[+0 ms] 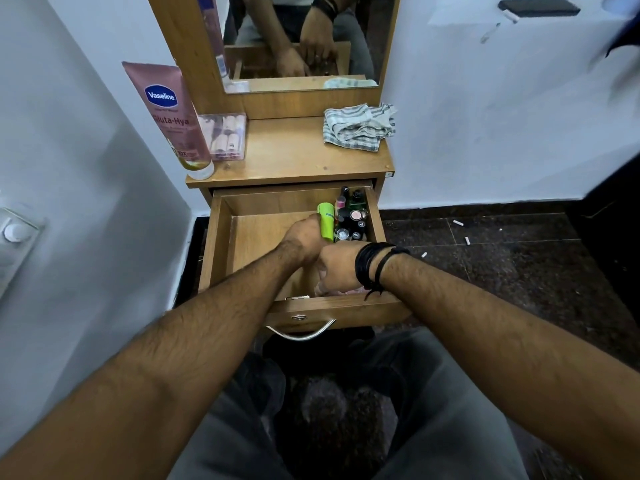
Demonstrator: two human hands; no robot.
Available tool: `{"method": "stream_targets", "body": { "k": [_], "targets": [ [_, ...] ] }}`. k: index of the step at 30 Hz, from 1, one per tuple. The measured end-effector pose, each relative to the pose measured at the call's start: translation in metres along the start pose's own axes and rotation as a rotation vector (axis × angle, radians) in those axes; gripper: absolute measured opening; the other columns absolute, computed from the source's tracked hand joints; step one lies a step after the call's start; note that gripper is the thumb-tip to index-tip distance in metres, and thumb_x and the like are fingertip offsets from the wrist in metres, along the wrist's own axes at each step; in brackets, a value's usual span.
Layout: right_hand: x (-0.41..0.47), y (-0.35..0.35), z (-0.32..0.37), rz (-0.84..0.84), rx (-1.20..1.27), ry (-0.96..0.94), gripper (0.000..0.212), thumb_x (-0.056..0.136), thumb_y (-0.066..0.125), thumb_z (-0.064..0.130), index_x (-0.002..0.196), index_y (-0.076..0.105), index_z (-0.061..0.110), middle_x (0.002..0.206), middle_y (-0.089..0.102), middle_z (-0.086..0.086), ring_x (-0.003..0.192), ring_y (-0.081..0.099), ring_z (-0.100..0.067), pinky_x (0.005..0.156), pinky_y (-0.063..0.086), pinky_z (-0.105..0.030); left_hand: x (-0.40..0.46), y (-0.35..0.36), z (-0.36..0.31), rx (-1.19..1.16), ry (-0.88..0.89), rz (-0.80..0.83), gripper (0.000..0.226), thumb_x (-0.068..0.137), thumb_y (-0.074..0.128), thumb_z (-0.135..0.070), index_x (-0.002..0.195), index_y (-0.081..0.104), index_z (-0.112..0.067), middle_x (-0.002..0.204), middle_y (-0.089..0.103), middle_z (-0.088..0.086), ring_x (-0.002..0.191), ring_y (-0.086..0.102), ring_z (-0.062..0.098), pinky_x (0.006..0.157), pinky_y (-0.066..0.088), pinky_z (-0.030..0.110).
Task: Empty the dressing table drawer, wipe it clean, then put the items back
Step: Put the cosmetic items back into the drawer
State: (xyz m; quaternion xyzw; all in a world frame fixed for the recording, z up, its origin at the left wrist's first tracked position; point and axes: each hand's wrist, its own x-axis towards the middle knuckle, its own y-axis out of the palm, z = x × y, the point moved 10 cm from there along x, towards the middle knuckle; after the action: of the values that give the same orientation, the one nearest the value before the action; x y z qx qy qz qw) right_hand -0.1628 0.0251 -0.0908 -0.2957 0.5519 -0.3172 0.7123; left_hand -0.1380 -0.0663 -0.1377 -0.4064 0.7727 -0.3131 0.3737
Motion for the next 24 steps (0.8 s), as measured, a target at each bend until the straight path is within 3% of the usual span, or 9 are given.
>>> {"method": "stream_targets", "body": {
  "k": [6, 11, 13, 15, 17, 20, 24],
  "targets": [
    [-0.005, -0.001, 0.001, 0.004, -0.031, 0.003, 0.026, 0.087, 0.068, 0.039, 0.082, 0.068, 0.014, 0.081, 0.069, -0.002, 0.088, 0.068, -0.021, 0.081, 0.058, -0.034, -0.009, -0.001, -0.001, 0.042, -0.008, 0.015, 0.044, 0.097, 0.059, -0.023, 0.135, 0.047, -0.004, 0.125, 0.065, 0.022, 0.111, 0.062, 0.038, 0.083, 0.046, 0.033],
    [-0.012, -0.001, 0.002, 0.031, -0.034, 0.034, 0.030, 0.092, 0.064, 0.037, 0.096, 0.074, 0.009, 0.082, 0.072, -0.002, 0.066, 0.062, -0.015, 0.062, 0.051, -0.024, -0.017, -0.004, -0.001, 0.063, -0.018, 0.018, 0.040, 0.098, 0.057, -0.020, 0.132, 0.047, -0.002, 0.126, 0.064, 0.020, 0.113, 0.062, 0.036, 0.079, 0.044, 0.031],
    [-0.013, -0.002, 0.002, 0.029, -0.034, 0.039, 0.032, 0.092, 0.065, 0.039, 0.098, 0.073, 0.008, 0.081, 0.069, -0.002, 0.062, 0.058, -0.014, 0.063, 0.050, -0.025, -0.024, -0.009, 0.001, 0.097, -0.019, 0.017, 0.042, 0.096, 0.059, -0.018, 0.132, 0.046, 0.000, 0.126, 0.063, 0.020, 0.113, 0.061, 0.036, 0.077, 0.043, 0.031],
    [-0.011, -0.005, 0.003, 0.007, -0.041, 0.045, 0.032, 0.089, 0.067, 0.038, 0.099, 0.072, 0.008, 0.085, 0.069, -0.004, 0.075, 0.063, -0.020, 0.074, 0.054, -0.031, -0.032, -0.023, 0.001, 0.151, -0.006, -0.008, 0.046, 0.092, 0.064, -0.019, 0.131, 0.047, 0.000, 0.126, 0.064, 0.020, 0.114, 0.061, 0.037, 0.081, 0.046, 0.033],
    [-0.008, -0.011, 0.006, -0.029, -0.034, 0.042, 0.030, 0.088, 0.068, 0.036, 0.102, 0.071, 0.009, 0.090, 0.068, -0.006, 0.087, 0.064, -0.025, 0.074, 0.054, -0.033, -0.041, -0.046, -0.001, 0.234, 0.022, -0.056, 0.044, 0.090, 0.064, -0.017, 0.128, 0.048, -0.001, 0.124, 0.064, 0.022, 0.114, 0.061, 0.039, 0.086, 0.048, 0.037],
    [-0.005, -0.029, 0.020, -0.128, 0.037, 0.017, 0.028, 0.089, 0.068, 0.037, 0.105, 0.069, 0.014, 0.093, 0.061, -0.003, 0.091, 0.059, -0.024, 0.072, 0.044, -0.028, -0.059, -0.098, -0.014, 0.326, 0.105, -0.171, 0.048, 0.089, 0.064, -0.014, 0.134, 0.049, -0.006, 0.128, 0.060, 0.017, 0.118, 0.060, 0.038, 0.095, 0.051, 0.042],
    [0.004, -0.057, 0.038, -0.316, 0.206, 0.001, 0.024, 0.086, 0.067, 0.041, 0.097, 0.068, 0.020, 0.104, 0.068, -0.005, 0.095, 0.063, -0.025, 0.078, 0.049, -0.030, -0.089, -0.183, -0.039, 0.351, 0.219, -0.364, 0.052, 0.094, 0.062, -0.013, 0.144, 0.046, -0.017, 0.144, 0.051, 0.008, 0.122, 0.057, 0.030, 0.095, 0.054, 0.043]
  ]
}}
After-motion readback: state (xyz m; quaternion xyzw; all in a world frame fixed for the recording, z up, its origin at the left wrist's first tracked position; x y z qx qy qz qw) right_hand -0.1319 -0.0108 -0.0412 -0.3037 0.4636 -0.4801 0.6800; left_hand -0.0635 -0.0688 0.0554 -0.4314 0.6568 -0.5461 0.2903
